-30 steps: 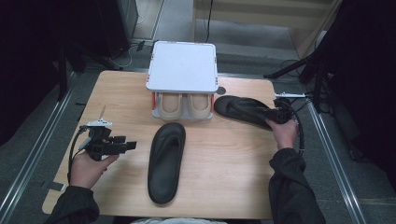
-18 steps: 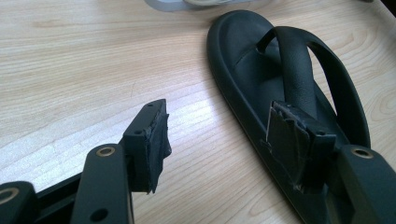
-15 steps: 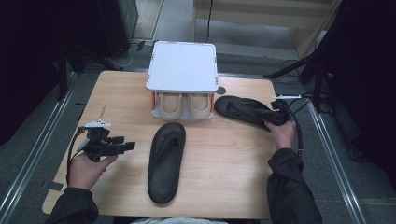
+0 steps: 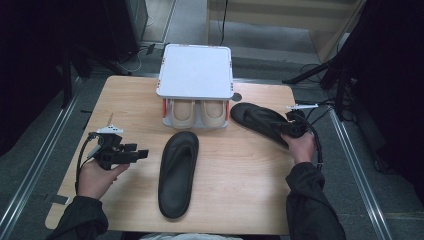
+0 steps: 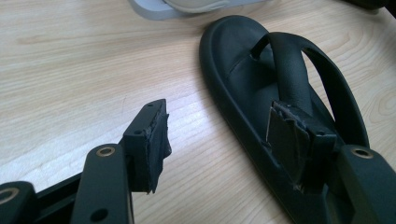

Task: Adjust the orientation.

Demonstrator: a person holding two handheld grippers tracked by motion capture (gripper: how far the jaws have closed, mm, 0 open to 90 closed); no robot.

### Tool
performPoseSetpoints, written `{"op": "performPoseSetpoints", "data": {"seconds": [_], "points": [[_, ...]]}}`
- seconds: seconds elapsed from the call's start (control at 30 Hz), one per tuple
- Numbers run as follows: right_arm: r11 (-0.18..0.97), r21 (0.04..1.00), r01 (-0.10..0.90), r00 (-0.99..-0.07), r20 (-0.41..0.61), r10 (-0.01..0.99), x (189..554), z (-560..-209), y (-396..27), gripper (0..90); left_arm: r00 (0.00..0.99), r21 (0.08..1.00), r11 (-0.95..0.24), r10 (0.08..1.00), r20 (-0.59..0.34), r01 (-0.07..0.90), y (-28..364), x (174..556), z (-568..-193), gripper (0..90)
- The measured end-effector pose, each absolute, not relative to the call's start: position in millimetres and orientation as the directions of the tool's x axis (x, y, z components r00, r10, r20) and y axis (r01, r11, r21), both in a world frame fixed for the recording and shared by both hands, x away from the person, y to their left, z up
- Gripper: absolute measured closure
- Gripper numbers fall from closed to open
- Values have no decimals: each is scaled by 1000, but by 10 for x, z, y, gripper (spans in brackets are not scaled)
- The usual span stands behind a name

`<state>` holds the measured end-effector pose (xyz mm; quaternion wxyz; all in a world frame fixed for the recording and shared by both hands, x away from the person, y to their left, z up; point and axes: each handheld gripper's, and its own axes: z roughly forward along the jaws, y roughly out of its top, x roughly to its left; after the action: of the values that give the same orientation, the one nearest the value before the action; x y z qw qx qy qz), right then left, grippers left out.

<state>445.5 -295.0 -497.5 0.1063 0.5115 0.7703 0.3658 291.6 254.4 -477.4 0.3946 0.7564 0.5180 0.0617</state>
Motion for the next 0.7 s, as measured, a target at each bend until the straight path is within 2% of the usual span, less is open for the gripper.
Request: {"op": "performPoseSetpoints", "data": {"seconds": [0.7], "points": [[255, 664, 703, -485, 185, 855, 4251, -4961, -2607, 900, 503, 684, -188, 812, -296, 705, 2411, 3060, -4723, 403]]}}
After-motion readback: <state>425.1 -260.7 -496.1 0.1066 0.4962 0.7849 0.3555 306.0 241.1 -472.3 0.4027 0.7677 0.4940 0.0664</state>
